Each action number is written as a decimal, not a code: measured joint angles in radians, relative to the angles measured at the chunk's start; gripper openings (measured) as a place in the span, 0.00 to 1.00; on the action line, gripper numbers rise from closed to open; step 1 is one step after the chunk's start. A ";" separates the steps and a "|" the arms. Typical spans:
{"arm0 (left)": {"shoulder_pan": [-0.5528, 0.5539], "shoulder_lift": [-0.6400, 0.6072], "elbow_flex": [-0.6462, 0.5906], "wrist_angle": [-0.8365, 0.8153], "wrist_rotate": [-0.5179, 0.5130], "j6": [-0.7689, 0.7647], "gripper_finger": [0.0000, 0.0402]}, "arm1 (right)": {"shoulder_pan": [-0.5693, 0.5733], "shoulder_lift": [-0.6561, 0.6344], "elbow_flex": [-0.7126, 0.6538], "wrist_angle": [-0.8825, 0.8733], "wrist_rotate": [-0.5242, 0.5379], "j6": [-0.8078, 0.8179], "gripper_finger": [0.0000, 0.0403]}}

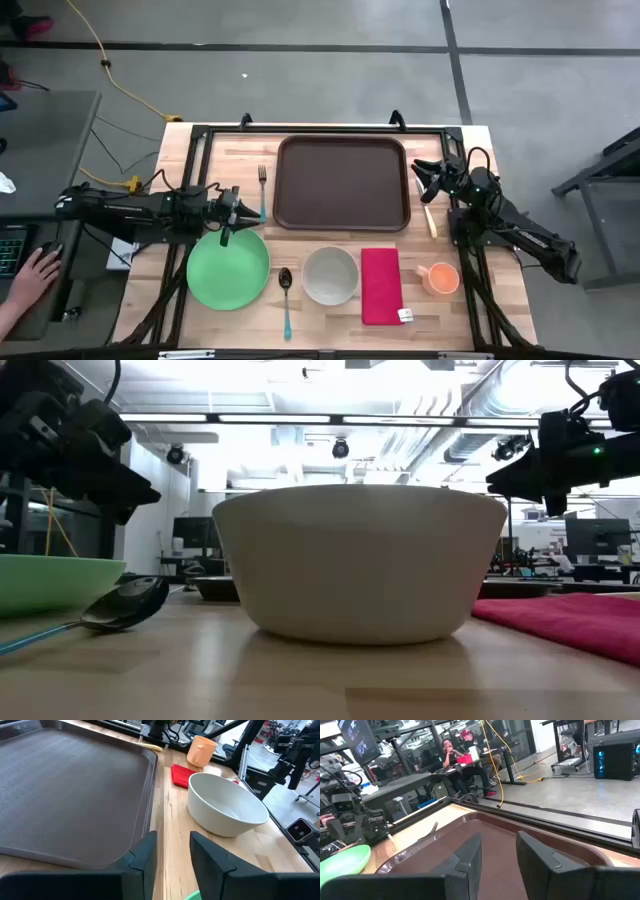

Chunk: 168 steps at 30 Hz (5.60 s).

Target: Set up tray

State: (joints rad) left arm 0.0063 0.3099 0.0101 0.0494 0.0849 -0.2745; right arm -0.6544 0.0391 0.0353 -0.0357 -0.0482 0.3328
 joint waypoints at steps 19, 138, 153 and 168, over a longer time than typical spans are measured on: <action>0.000 0.000 0.000 0.000 0.000 0.000 0.36 | 0.000 0.000 0.000 0.000 0.000 0.000 0.25; 0.000 0.000 0.000 0.003 0.000 0.008 0.36 | 0.002 0.000 0.427 -0.391 -0.135 -0.045 0.25; 0.000 0.000 0.000 0.002 0.000 0.007 0.36 | 0.002 0.078 0.681 -0.711 -0.280 0.030 0.25; 0.000 0.000 0.000 0.005 0.000 0.007 0.36 | 0.003 0.262 0.818 -1.040 -0.532 0.024 0.25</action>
State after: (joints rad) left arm 0.0067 0.3096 0.0101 0.0540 0.0845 -0.2676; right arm -0.6516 0.3008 0.8538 -1.0756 -0.5803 0.3565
